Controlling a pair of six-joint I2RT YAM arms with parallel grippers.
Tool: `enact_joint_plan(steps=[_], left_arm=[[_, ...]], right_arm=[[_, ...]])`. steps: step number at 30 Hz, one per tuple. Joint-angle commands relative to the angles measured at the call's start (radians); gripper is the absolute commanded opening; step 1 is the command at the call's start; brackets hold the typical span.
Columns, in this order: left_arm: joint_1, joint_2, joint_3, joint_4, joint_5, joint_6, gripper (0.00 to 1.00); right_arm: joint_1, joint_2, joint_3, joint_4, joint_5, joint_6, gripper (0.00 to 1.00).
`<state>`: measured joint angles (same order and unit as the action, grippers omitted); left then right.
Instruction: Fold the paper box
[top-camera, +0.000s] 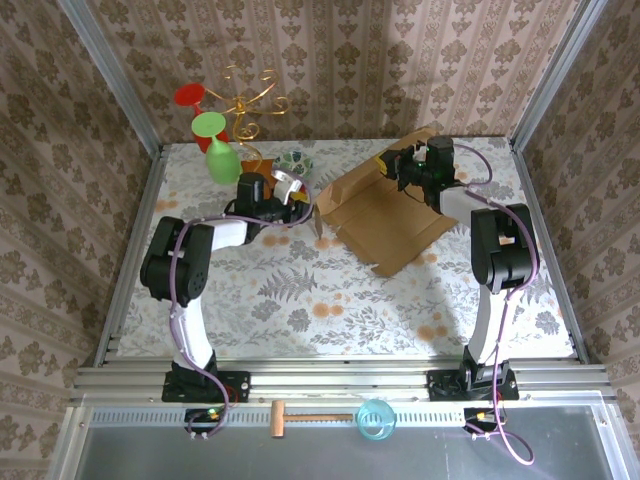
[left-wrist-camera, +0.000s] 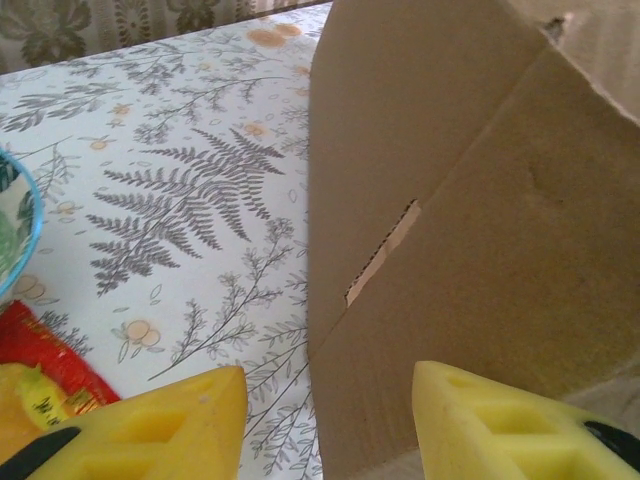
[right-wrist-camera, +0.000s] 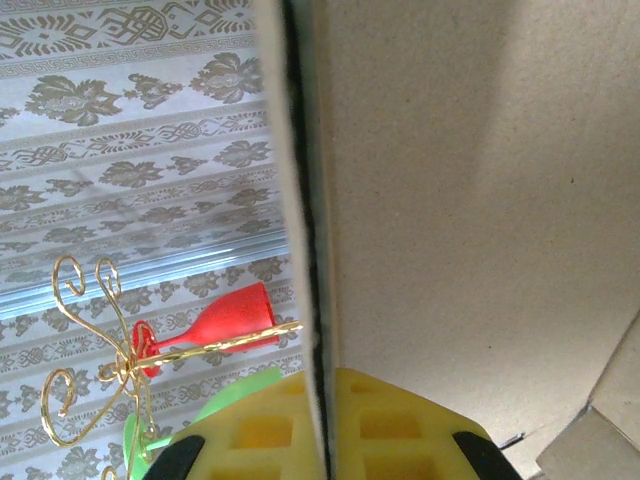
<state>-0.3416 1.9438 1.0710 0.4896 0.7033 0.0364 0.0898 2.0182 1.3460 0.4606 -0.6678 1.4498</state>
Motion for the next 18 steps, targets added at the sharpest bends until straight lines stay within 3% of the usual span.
enact_joint_plan(steps=[1,18], left_arm=[[-0.007,0.034,0.056,-0.025,0.064,0.046,0.47],[-0.048,-0.025,-0.012,-0.043,0.113,0.080,0.48]], right_arm=[[0.004,0.023,0.032,-0.040,-0.038,-0.005,0.00],[0.001,0.047,0.061,-0.030,-0.049,0.008,0.00]])
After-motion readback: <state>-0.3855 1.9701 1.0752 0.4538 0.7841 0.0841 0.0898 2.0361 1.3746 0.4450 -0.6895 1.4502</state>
